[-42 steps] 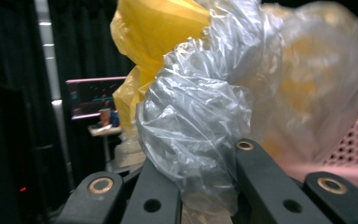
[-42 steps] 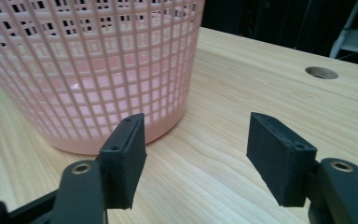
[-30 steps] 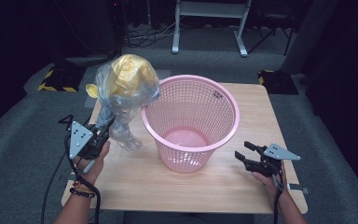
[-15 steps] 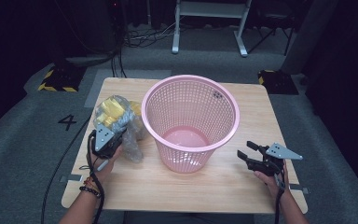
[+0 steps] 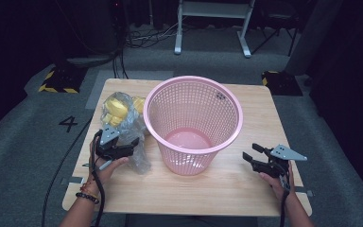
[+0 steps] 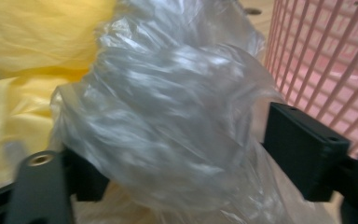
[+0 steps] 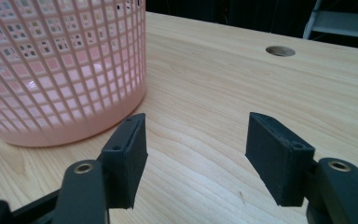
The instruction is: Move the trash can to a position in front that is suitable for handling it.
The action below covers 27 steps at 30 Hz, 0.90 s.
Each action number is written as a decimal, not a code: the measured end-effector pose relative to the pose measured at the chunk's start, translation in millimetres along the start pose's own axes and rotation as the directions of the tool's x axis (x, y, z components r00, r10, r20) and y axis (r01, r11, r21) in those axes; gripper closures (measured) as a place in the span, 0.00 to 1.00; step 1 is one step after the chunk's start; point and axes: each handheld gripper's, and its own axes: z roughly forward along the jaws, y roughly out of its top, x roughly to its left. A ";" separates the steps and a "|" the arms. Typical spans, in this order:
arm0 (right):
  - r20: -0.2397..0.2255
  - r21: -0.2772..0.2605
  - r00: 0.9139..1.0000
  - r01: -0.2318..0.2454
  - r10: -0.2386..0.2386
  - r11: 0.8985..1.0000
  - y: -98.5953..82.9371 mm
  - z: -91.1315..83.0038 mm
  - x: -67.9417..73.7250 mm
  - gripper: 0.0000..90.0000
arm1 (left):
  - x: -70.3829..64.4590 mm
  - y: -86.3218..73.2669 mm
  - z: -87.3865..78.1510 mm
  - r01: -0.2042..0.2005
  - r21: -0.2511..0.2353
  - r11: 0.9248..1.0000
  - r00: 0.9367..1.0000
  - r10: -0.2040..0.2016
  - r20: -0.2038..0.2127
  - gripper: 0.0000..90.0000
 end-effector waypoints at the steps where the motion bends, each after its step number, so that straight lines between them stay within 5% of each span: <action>1: 0.005 0.007 1.000 0.002 -0.002 1.000 -0.5 -0.5 -0.7 0.43 | 0.2 0.5 -4.0 -0.003 0.012 1.000 1.000 0.002 0.007 0.18; 6: 0.013 0.064 1.000 0.010 -0.010 0.998 -3.5 -3.5 -3.8 0.40 | -5.9 -0.5 -23.9 -0.054 0.082 0.995 0.997 0.049 0.064 0.18; 11: 0.017 0.145 0.999 0.027 -0.030 0.989 -7.9 -4.8 -3.6 0.34 | -17.0 -12.6 -32.5 -0.075 0.175 0.982 0.994 0.059 0.092 0.18; 22: -0.018 0.288 0.998 0.058 -0.055 0.956 -17.9 -6.8 9.5 0.29 | -36.9 -56.5 -25.9 -0.115 0.291 0.950 0.986 0.073 0.152 0.18; 27: -0.025 0.314 0.999 0.053 -0.047 0.948 -23.5 -9.1 11.3 0.29 | -36.3 -68.3 -19.2 -0.098 0.332 0.938 0.986 0.046 0.160 0.18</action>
